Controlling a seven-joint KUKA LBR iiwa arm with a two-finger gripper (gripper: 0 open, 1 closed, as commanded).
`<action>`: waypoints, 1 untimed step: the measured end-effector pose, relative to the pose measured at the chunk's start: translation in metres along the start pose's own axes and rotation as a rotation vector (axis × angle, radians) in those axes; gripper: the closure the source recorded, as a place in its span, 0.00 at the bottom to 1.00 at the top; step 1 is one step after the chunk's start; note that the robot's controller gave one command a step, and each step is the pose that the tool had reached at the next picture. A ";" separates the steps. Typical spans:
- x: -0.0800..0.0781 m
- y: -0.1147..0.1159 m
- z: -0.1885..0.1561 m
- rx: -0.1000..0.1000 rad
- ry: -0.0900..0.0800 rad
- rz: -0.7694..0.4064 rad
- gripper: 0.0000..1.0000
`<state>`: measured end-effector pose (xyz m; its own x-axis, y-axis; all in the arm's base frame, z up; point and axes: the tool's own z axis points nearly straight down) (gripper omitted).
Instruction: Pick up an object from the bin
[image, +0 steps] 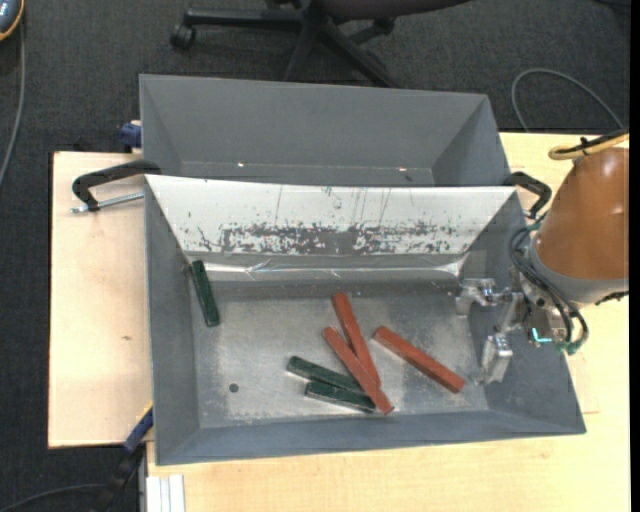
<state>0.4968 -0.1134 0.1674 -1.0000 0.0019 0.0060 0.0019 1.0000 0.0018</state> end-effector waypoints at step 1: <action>-0.002 0.000 -0.004 0.001 -0.008 -0.002 0.00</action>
Offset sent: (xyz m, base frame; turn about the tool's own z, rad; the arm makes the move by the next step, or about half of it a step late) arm -0.0007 0.0447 -0.0974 0.2066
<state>0.4987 -0.1130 0.1710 -1.0000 -0.0003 -0.0017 -0.0003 1.0000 0.0003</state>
